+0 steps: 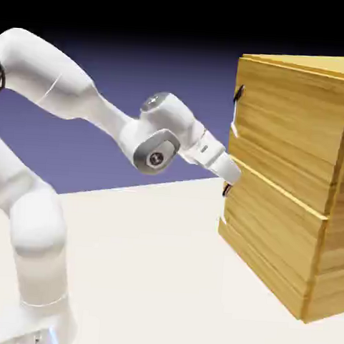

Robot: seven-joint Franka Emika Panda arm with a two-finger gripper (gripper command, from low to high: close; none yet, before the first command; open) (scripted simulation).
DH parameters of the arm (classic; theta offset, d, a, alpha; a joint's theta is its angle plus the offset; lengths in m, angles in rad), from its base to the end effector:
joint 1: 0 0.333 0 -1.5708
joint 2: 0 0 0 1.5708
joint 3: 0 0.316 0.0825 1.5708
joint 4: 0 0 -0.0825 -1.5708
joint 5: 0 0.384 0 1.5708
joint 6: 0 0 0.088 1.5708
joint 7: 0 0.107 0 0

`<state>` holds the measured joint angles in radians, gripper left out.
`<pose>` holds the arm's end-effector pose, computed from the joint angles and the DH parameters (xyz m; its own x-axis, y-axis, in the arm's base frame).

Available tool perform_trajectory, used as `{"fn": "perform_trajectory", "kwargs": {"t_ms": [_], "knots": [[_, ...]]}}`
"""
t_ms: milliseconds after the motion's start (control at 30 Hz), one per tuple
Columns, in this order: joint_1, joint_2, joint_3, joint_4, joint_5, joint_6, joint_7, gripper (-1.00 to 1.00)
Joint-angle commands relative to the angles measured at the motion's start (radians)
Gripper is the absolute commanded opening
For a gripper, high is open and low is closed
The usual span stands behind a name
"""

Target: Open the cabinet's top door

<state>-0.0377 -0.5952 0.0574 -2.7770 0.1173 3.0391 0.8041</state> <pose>0.3913 -0.0002 0.4842 0.4110 -0.7771 0.4767 -0.5094 -0.6294 -0.5868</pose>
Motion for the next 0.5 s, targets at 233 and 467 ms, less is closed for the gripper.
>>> {"fn": "perform_trajectory", "kwargs": {"t_ms": [233, 467], "knots": [[-0.147, -0.075, 0.17, 0.098, 0.348, 0.006, 0.187, 0.0], [-0.277, -0.14, 0.319, 0.184, 0.653, 0.012, 0.351, 0.0]]}}
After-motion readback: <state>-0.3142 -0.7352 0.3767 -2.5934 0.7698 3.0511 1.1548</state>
